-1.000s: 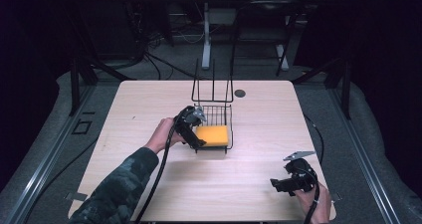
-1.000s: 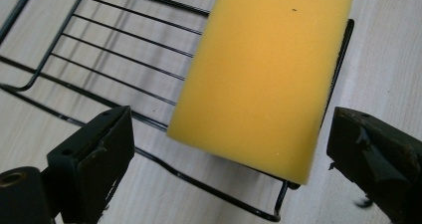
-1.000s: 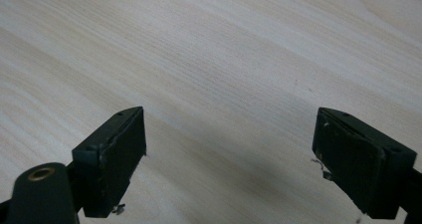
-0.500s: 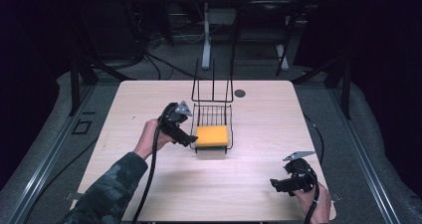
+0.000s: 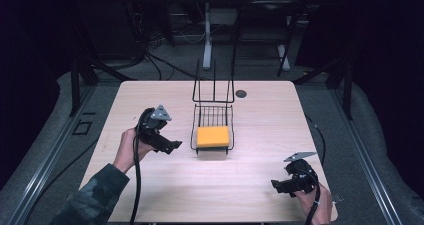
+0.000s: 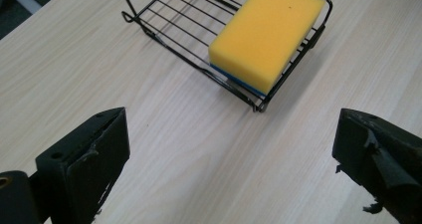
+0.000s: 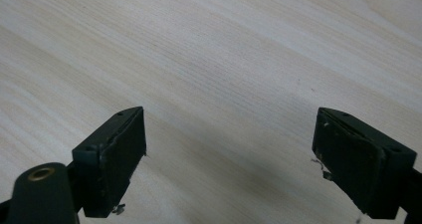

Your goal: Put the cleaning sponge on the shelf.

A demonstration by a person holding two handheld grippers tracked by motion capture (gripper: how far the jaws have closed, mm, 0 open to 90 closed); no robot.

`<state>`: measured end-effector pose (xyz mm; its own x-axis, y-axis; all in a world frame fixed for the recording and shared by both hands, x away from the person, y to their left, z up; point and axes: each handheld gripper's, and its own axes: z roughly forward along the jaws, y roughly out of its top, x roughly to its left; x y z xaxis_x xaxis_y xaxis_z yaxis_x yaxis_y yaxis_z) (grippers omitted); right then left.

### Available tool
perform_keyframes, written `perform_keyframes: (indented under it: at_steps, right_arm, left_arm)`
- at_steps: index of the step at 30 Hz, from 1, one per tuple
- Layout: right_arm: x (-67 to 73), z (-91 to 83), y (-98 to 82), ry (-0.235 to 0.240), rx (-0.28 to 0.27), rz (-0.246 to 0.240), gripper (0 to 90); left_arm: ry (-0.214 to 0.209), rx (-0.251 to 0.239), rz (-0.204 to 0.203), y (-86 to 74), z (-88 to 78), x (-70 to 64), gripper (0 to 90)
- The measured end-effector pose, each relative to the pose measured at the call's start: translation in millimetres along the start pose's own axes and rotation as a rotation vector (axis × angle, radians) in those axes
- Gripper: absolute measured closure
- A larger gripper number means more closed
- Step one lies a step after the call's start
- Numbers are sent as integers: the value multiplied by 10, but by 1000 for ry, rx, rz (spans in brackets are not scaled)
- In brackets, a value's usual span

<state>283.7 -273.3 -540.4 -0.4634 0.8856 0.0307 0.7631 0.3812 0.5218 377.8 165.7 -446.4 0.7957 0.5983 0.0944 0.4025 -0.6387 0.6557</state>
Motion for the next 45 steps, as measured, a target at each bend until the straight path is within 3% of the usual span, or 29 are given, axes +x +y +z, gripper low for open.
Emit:
perform_keyframes:
  at_steps: [4, 12, 22, 24, 31, 39, 41, 45]
  right_arm:
    - [9, 2, 1, 3, -5, 1, 132]
    - [17, 6, 3, 4, 4, -4, 132]
    - [26, 6, 5, -1, 6, -5, 133]
    - [27, 12, 3, -3, 8, -8, 132]
    - [35, 34, 2, 0, 9, -8, 132]
    - [45, 61, 3, -9, 27, -19, 131]
    - [45, 72, -1, -7, 30, -18, 128]
    - [33, 86, -5, -3, 30, -17, 121]
  left_arm:
    - [18, -15, -18, -135, -140, -41, 17]
    - [58, 15, -41, -425, -339, -85, 3]
    - [54, 46, -92, -843, -544, -125, 2]
    - [52, 51, -119, -956, -579, -132, 2]
    - [36, 80, -190, -1306, -606, -188, 2]
    - [-11, 121, -246, -1646, -457, -268, 2]
    - [-18, 148, -233, -1665, -412, -276, 2]
    - [-26, 157, -216, -1673, -375, -266, 3]
